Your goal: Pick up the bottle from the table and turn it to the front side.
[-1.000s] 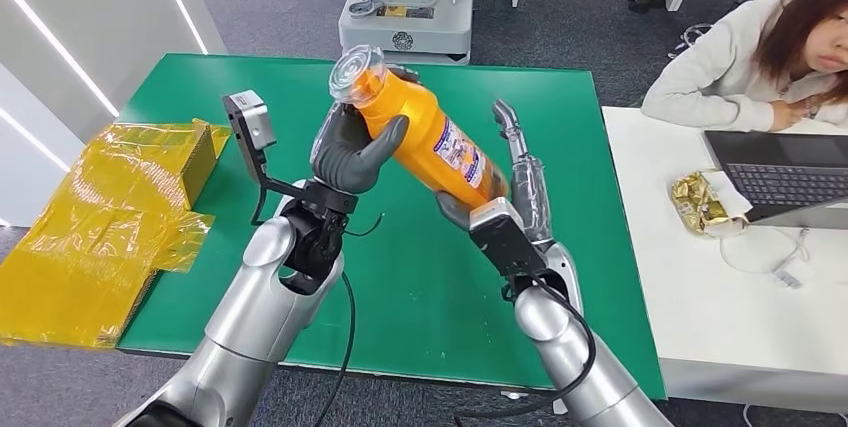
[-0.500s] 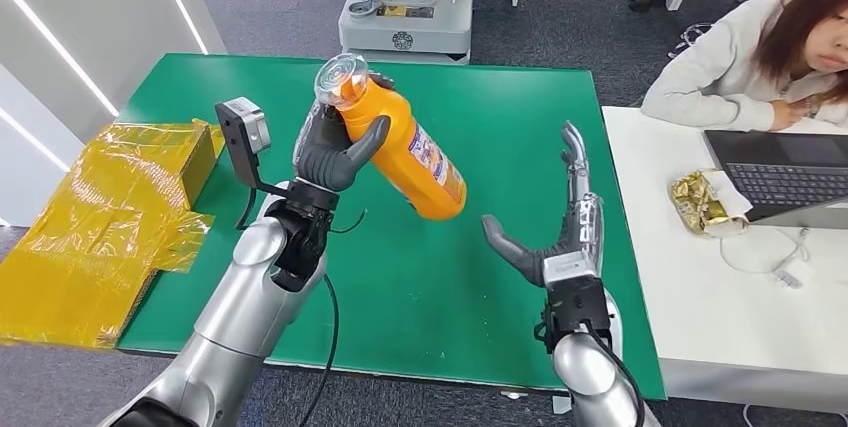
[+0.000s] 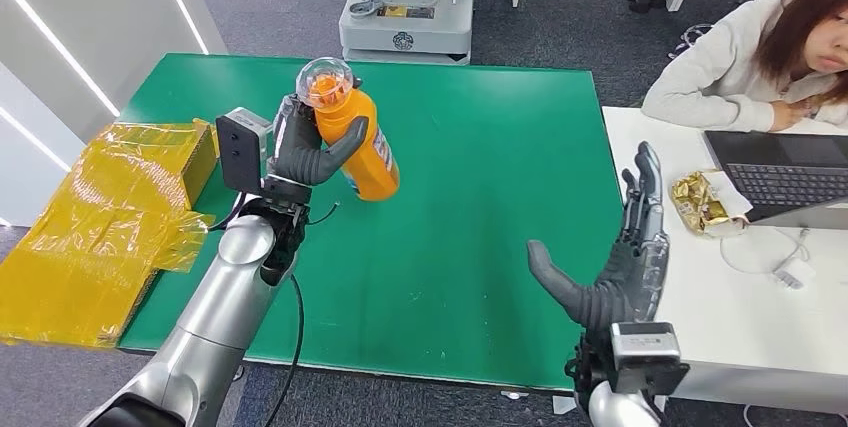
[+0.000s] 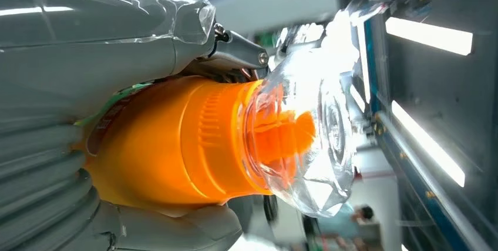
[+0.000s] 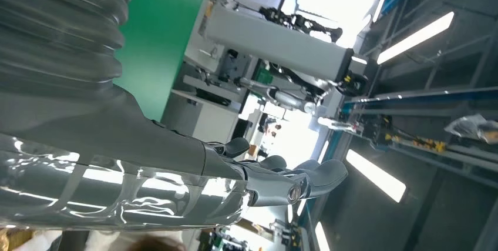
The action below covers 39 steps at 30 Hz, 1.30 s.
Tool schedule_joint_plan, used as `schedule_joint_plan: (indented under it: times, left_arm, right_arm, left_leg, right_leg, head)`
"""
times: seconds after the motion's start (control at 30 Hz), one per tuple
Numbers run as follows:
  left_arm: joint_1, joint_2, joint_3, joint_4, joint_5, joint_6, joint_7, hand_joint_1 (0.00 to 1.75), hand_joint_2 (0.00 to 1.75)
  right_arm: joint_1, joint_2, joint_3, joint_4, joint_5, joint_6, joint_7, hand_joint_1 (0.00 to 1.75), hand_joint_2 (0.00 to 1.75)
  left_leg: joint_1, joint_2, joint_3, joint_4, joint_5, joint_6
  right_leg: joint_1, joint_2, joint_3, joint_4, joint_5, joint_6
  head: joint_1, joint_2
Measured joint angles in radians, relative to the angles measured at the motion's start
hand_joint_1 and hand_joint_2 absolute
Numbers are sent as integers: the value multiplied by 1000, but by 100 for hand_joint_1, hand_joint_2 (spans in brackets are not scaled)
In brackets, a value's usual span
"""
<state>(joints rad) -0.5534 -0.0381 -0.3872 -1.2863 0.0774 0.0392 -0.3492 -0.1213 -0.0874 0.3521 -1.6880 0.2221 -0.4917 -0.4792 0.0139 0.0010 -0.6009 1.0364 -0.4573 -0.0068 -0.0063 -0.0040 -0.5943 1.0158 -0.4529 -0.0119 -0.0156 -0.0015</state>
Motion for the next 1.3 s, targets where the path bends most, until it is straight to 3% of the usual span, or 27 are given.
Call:
schedule_joint_plan:
  times: [0.17, 0.47, 0.7, 0.83, 1.17, 1.3]
  left_arm:
    - [-8, 9, 11, 6, -61, 31, -7, 175, 175]
    - [-34, 35, 16, 32, -481, 223, -5, 175, 175]
    - [-38, 61, 16, 33, -894, 363, 61, 175, 175]
    - [-38, 82, 15, 34, -1069, 388, 96, 175, 175]
    - [-37, 125, 13, 53, -1187, 399, 128, 175, 175]
    - [-45, 138, 7, 80, -1308, 420, 175, 175, 175]
  right_arm:
    - [32, -1, -21, -41, 13, 8, -4, 0, 175]
    - [95, -1, -59, -114, 67, 57, 5, 0, 175]
    - [108, 2, -63, -120, 61, 92, 11, 0, 175]
    - [127, 2, -73, -125, 21, 111, 5, 0, 175]
    - [174, 8, -108, -150, 20, 133, -4, 0, 175]
    - [186, 11, -117, -153, 25, 137, -8, 0, 175]
  left_leg:
    - [0, 0, 0, 0, 0, 0]
    - [0, 0, 0, 0, 0, 0]
    - [0, 0, 0, 0, 0, 0]
    - [0, 0, 0, 0, 0, 0]
    - [0, 0, 0, 0, 0, 0]
    - [0, 0, 0, 0, 0, 0]
  right_leg:
    - [0, 0, 0, 0, 0, 0]
    - [0, 0, 0, 0, 0, 0]
    - [0, 0, 0, 0, 0, 0]
    - [0, 0, 0, 0, 0, 0]
    - [0, 0, -1, 0, 0, 0]
    - [0, 0, -1, 0, 0, 0]
  head:
    - [0, 0]
    - [0, 0]
    - [0, 0]
    - [0, 0]
    - [0, 0]
    - [0, 0]
